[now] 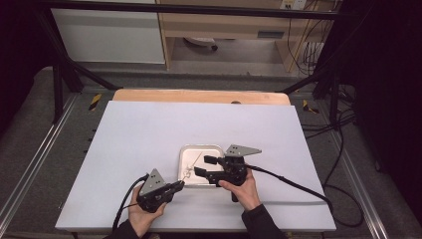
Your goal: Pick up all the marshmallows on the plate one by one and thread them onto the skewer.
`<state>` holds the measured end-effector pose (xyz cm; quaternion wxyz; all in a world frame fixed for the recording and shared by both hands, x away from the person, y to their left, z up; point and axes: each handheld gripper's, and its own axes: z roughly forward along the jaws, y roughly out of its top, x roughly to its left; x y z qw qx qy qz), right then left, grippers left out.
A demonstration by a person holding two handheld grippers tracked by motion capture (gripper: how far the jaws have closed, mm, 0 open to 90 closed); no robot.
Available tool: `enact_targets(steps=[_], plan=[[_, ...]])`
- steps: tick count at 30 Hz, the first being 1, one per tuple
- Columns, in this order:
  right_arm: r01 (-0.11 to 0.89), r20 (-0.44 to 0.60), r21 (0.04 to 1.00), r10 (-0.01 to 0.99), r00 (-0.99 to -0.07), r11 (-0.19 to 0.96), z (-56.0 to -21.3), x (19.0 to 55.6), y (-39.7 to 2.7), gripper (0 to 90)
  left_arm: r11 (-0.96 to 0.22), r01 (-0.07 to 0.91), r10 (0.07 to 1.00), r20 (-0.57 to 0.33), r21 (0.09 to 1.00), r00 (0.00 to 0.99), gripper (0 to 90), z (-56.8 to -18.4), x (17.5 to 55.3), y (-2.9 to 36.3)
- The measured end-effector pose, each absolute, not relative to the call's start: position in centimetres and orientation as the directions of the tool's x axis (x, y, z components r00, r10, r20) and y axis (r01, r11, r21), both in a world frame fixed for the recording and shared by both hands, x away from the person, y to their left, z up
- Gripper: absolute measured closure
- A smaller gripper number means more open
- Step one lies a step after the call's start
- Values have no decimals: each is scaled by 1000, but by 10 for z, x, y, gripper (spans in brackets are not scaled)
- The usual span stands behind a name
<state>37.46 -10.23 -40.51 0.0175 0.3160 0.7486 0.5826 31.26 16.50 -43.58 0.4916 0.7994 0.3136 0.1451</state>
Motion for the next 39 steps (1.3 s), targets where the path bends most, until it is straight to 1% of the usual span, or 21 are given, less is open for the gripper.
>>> enact_targets(steps=[4, 6, 8, 9, 15, 23, 33, 39], plan=[[437, 283, 880, 533, -798, 187, -406, 376, -106, 180, -324, 367, 644, -81, 872, 761, 881, -435, 314, 169], [435, 256, 869, 540, -801, 234, -408, 377, -108, 137, -333, 371, 642, -79, 867, 762, 881, -435, 314, 170], [435, 237, 861, 547, -803, 264, -410, 377, -109, 113, -340, 362, 640, -68, 868, 766, 880, -435, 315, 172], [432, 227, 858, 551, -803, 278, -411, 377, -109, 102, -343, 375, 643, -76, 861, 762, 880, -435, 314, 174], [435, 190, 838, 572, -798, 328, -418, 377, -114, 49, -363, 384, 639, -73, 849, 766, 880, -433, 315, 181], [438, 141, 812, 599, -788, 385, -420, 378, -118, 17, -375, 396, 638, -76, 838, 766, 880, -429, 317, 188], [434, 144, 814, 590, -794, 385, -417, 380, -119, 14, -413, 400, 641, -51, 818, 766, 879, -427, 315, 201], [432, 152, 823, 588, -794, 370, -415, 383, -118, 15, -402, 419, 654, -65, 814, 754, 879, -426, 316, 216]])
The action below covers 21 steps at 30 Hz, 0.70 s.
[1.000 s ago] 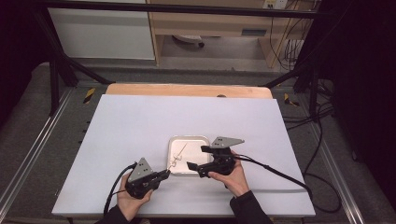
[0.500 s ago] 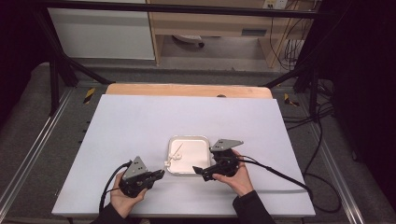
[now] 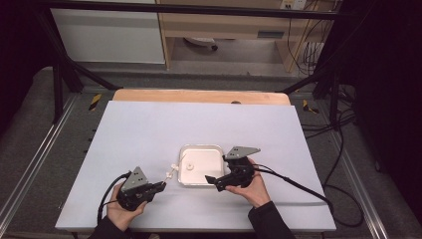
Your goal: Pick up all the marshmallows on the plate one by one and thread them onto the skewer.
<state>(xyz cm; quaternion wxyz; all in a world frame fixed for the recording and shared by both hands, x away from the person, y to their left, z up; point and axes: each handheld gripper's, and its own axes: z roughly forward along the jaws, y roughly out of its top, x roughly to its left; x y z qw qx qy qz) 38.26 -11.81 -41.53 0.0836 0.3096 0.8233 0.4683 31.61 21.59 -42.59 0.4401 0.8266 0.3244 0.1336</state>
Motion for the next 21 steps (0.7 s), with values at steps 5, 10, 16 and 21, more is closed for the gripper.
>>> enact_targets(steps=[5, 10, 16, 21], plan=[[435, 138, 812, 595, -791, 389, -414, 387, -112, 16, -393, 428, 659, -75, 814, 748, 880, -426, 317, 224], [442, 130, 803, 607, -784, 399, -413, 395, -101, 25, -396, 432, 658, -78, 810, 749, 879, -427, 317, 226], [448, 109, 787, 618, -778, 424, -414, 405, -84, 31, -402, 434, 655, -78, 806, 751, 879, -429, 318, 226], [454, 99, 773, 623, -776, 443, -418, 412, -72, 36, -402, 434, 655, -78, 806, 752, 879, -429, 318, 226]])
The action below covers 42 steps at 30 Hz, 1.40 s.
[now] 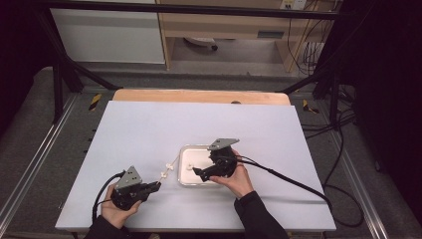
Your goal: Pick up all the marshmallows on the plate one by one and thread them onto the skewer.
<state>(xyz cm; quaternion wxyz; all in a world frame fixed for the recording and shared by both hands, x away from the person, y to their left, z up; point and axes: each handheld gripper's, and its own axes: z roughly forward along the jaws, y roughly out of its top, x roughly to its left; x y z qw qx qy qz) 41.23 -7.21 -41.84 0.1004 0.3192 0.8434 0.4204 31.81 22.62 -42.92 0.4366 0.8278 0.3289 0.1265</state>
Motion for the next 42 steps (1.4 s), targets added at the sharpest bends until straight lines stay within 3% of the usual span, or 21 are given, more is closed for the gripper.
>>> enact_targets(steps=[12, 28, 42], plan=[[446, 62, 748, 617, -784, 492, -427, 426, -47, 115, -397, 439, 661, -80, 806, 746, 879, -430, 319, 227], [412, 66, 726, 541, -838, 550, -442, 433, -39, 426, -401, 440, 658, -82, 803, 748, 879, -431, 319, 225], [406, 77, 730, 523, -849, 550, -449, 433, -35, 589, -404, 439, 656, -80, 803, 750, 879, -432, 319, 224]])
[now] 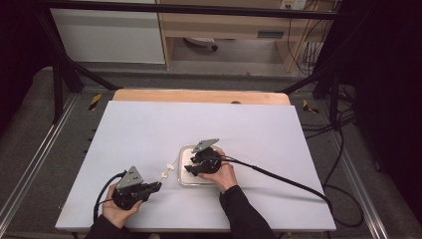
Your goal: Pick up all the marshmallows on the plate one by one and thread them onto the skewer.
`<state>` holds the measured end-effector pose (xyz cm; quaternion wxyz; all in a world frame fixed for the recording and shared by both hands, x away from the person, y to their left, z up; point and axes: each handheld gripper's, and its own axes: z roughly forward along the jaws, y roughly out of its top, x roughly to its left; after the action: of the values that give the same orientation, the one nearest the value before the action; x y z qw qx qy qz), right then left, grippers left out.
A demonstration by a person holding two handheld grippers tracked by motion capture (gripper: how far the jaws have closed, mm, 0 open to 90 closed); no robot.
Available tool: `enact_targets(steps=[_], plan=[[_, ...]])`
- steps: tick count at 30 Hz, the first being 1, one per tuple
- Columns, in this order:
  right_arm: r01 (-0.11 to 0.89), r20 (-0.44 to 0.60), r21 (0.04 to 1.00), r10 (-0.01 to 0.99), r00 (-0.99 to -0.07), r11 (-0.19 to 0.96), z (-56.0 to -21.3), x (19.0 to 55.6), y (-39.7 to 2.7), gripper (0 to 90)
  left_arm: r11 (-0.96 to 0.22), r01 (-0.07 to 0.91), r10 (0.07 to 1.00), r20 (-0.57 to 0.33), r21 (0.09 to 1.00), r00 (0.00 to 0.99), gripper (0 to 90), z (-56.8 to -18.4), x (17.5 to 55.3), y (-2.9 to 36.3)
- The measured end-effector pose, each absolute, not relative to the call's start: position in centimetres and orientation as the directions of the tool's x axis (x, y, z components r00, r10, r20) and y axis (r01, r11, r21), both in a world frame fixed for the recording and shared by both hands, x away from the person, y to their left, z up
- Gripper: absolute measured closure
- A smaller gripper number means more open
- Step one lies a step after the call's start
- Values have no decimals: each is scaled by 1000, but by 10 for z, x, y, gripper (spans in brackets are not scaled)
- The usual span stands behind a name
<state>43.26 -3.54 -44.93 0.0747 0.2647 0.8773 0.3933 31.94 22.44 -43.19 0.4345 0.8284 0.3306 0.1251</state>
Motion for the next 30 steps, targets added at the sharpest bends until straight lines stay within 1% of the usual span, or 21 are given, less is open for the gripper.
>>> enact_targets(steps=[7, 12, 18, 30], plan=[[384, 59, 740, 515, -855, 552, -451, 430, -35, 666, -404, 439, 656, -80, 803, 751, 879, -432, 319, 224], [383, 54, 740, 518, -854, 553, -451, 430, -35, 687, -405, 438, 656, -79, 803, 750, 879, -432, 319, 224], [397, 72, 750, 531, -845, 529, -446, 429, -36, 695, -406, 438, 656, -78, 802, 751, 879, -432, 319, 224], [389, 99, 781, 519, -849, 488, -413, 421, -50, 697, -407, 431, 652, -74, 805, 755, 879, -431, 317, 222]])
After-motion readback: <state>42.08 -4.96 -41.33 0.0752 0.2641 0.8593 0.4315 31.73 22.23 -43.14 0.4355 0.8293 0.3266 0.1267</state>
